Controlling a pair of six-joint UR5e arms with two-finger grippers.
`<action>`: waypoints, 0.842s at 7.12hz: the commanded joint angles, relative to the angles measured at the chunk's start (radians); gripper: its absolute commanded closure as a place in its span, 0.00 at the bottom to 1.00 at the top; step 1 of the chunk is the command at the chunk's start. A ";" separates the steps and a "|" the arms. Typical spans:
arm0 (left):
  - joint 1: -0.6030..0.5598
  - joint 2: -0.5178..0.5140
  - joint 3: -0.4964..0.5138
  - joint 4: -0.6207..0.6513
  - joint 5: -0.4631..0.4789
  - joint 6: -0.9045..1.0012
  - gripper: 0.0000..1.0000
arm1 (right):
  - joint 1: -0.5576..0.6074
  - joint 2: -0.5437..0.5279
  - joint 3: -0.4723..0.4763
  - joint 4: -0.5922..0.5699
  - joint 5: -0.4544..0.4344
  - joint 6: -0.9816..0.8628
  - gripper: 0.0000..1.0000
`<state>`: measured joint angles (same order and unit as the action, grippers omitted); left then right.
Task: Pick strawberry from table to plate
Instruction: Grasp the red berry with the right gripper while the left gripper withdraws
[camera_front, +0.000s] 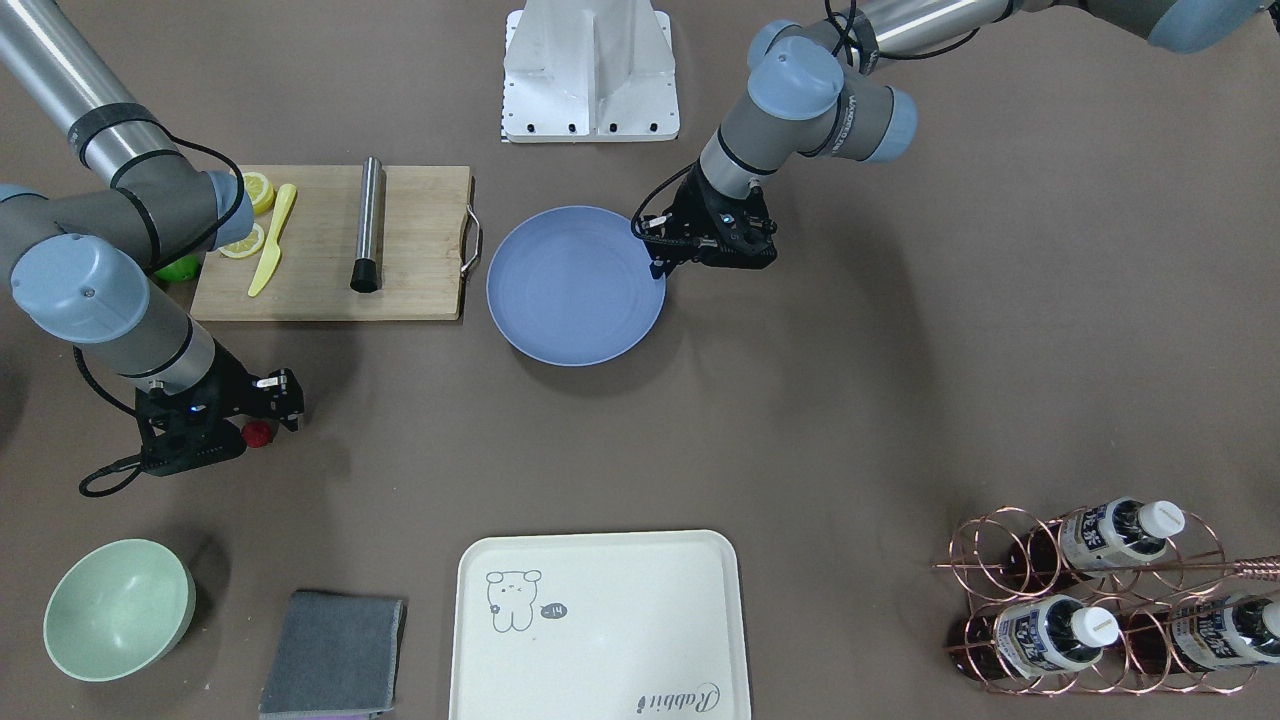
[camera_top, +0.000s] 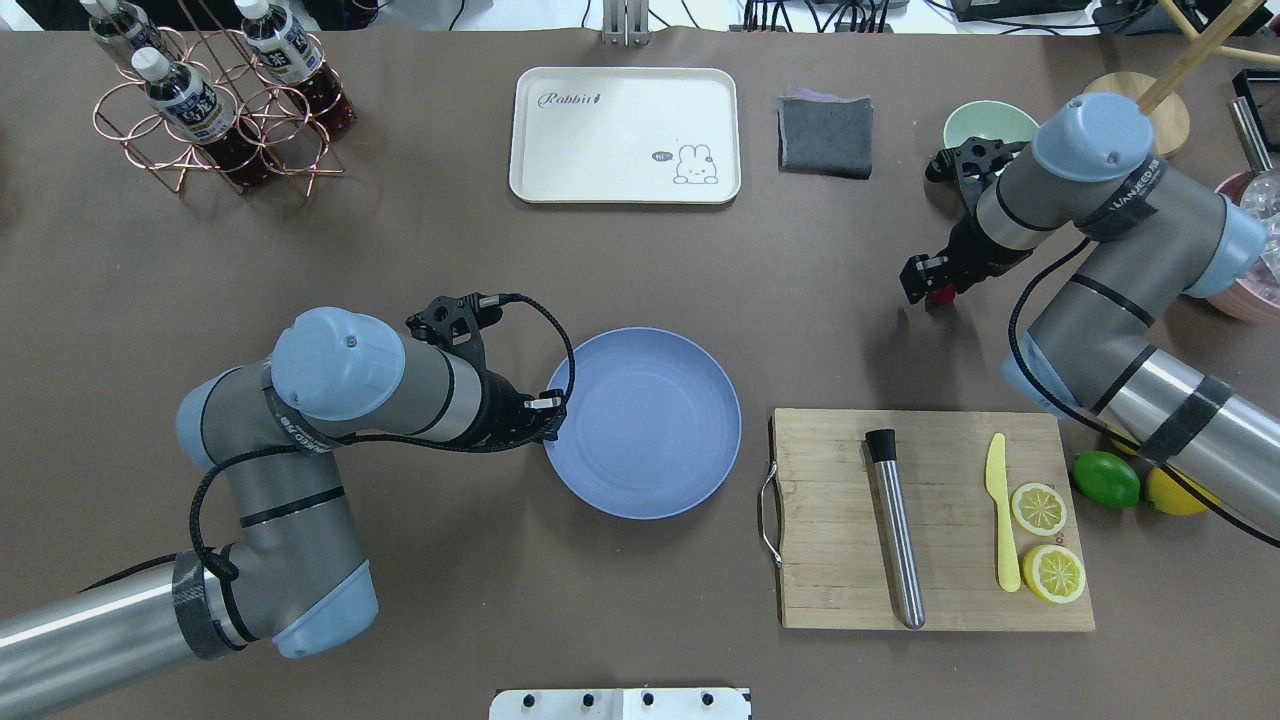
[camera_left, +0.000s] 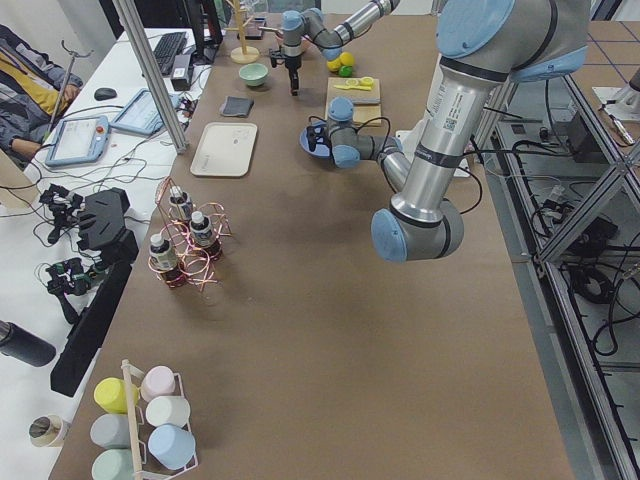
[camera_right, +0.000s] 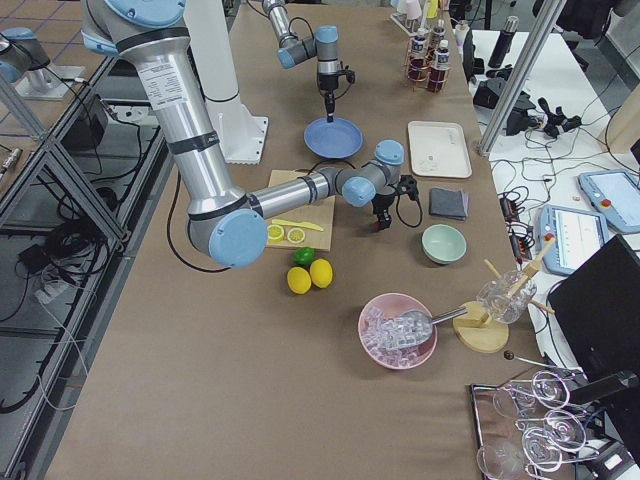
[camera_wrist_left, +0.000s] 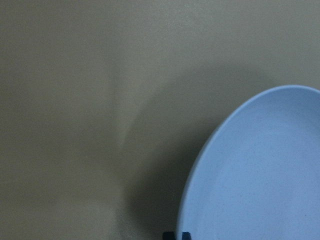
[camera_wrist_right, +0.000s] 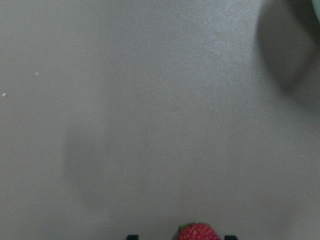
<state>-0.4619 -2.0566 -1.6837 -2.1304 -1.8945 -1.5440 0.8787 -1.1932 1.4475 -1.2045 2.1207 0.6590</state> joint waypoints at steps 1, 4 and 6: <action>-0.006 0.001 -0.005 0.001 0.000 -0.001 0.12 | 0.013 0.000 0.004 0.000 0.008 -0.022 1.00; -0.090 0.047 -0.056 0.030 -0.030 0.016 0.09 | 0.039 0.052 0.088 -0.047 0.079 0.072 1.00; -0.225 0.134 -0.129 0.160 -0.139 0.286 0.04 | -0.076 0.073 0.269 -0.162 0.038 0.331 1.00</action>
<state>-0.6099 -1.9832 -1.7664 -2.0377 -1.9773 -1.4093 0.8739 -1.1314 1.6068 -1.2981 2.1833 0.8339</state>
